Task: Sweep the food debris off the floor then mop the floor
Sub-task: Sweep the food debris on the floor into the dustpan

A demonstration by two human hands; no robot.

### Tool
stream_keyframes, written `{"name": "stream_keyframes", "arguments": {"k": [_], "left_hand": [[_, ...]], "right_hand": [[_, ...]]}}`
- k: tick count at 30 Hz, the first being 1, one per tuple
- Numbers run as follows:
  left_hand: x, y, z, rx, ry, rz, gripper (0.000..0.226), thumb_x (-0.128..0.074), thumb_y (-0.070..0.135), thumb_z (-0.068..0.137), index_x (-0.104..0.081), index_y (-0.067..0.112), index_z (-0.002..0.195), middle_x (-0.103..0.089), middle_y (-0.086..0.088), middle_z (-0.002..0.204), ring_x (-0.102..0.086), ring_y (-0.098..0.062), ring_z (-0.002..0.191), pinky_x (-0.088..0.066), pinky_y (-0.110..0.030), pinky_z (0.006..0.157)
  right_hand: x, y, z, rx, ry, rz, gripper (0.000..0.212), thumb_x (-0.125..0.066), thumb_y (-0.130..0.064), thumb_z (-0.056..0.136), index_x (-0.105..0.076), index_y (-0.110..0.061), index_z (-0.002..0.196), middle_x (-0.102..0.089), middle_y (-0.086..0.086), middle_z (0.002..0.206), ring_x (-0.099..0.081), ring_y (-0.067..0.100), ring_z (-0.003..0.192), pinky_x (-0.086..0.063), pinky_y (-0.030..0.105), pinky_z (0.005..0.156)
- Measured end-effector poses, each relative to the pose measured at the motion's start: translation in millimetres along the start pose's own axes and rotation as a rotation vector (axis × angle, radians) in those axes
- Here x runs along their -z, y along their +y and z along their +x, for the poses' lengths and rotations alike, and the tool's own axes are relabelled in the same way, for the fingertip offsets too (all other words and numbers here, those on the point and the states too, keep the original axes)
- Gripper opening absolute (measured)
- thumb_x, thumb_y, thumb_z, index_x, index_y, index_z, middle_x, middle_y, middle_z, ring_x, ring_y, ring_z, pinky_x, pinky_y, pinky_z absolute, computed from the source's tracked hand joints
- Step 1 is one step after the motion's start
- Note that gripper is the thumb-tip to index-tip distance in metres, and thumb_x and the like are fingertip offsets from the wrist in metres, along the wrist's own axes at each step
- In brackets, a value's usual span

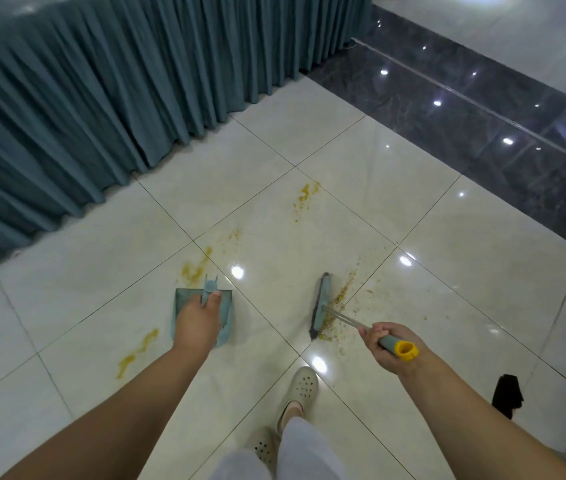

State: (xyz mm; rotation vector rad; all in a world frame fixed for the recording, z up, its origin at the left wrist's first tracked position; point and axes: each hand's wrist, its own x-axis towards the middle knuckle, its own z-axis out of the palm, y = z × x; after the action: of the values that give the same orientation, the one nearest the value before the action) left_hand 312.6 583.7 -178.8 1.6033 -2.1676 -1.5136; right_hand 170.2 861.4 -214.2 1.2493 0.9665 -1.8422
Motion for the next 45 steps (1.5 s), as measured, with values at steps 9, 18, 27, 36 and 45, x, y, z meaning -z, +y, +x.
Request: {"name": "stream_keyframes", "arguments": {"k": [9, 18, 27, 36, 45], "left_hand": [[12.3, -20.7, -10.6, 0.007, -0.031, -0.006, 0.035, -0.043, 0.038, 0.097, -0.051, 0.004, 0.094, -0.053, -0.007, 0.073, -0.057, -0.031, 0.082, -0.048, -0.037, 0.076], [11.8, -28.4, -23.2, -0.025, -0.031, 0.056, 0.036, -0.042, 0.037, 0.098, -0.043, 0.011, 0.074, -0.048, -0.004, 0.068, -0.051, -0.028, 0.078, -0.038, -0.031, 0.068], [-4.0, -28.0, -34.2, 0.005, -0.075, 0.007, 0.037, -0.043, 0.04, 0.096, -0.053, 0.006, 0.087, -0.056, -0.013, 0.077, -0.057, -0.033, 0.078, -0.046, -0.038, 0.069], [-41.2, -21.6, -62.9, 0.019, -0.07, -0.005, 0.036, -0.044, 0.037, 0.097, -0.054, 0.003, 0.092, -0.056, -0.01, 0.076, -0.059, -0.031, 0.08, -0.052, -0.041, 0.077], [-127.7, -11.9, -121.0, 0.067, -0.016, -0.016, 0.042, -0.042, 0.041, 0.098, -0.056, 0.001, 0.097, -0.06, -0.015, 0.086, -0.058, -0.028, 0.075, -0.047, -0.031, 0.06]], "right_hand": [[-6.4, 42.2, -25.3, -0.029, -0.035, -0.037, 0.055, -0.034, 0.002, 0.097, -0.02, -0.003, 0.149, -0.045, 0.026, 0.09, -0.039, 0.012, 0.022, -0.039, 0.013, 0.027], [-0.4, 79.0, -28.5, -0.084, -0.059, -0.106, 0.051, -0.032, 0.006, 0.095, -0.028, -0.009, 0.144, -0.048, 0.028, 0.094, -0.043, 0.014, 0.025, -0.04, 0.014, 0.028], [19.4, 82.7, -42.9, -0.182, -0.089, -0.198, 0.013, -0.034, 0.008, 0.094, -0.042, 0.002, 0.101, -0.046, 0.029, 0.093, -0.041, 0.014, 0.028, -0.042, 0.015, 0.029], [64.2, 26.1, -19.2, -0.199, -0.015, -0.242, 0.025, -0.035, 0.007, 0.095, -0.037, -0.001, 0.118, -0.047, 0.029, 0.089, -0.042, 0.014, 0.026, -0.041, 0.014, 0.028], [119.1, -103.7, 0.2, -0.199, -0.049, -0.335, 0.025, -0.034, 0.001, 0.097, -0.035, 0.001, 0.122, -0.051, 0.025, 0.08, -0.042, 0.011, 0.025, -0.039, 0.012, 0.028]]}}
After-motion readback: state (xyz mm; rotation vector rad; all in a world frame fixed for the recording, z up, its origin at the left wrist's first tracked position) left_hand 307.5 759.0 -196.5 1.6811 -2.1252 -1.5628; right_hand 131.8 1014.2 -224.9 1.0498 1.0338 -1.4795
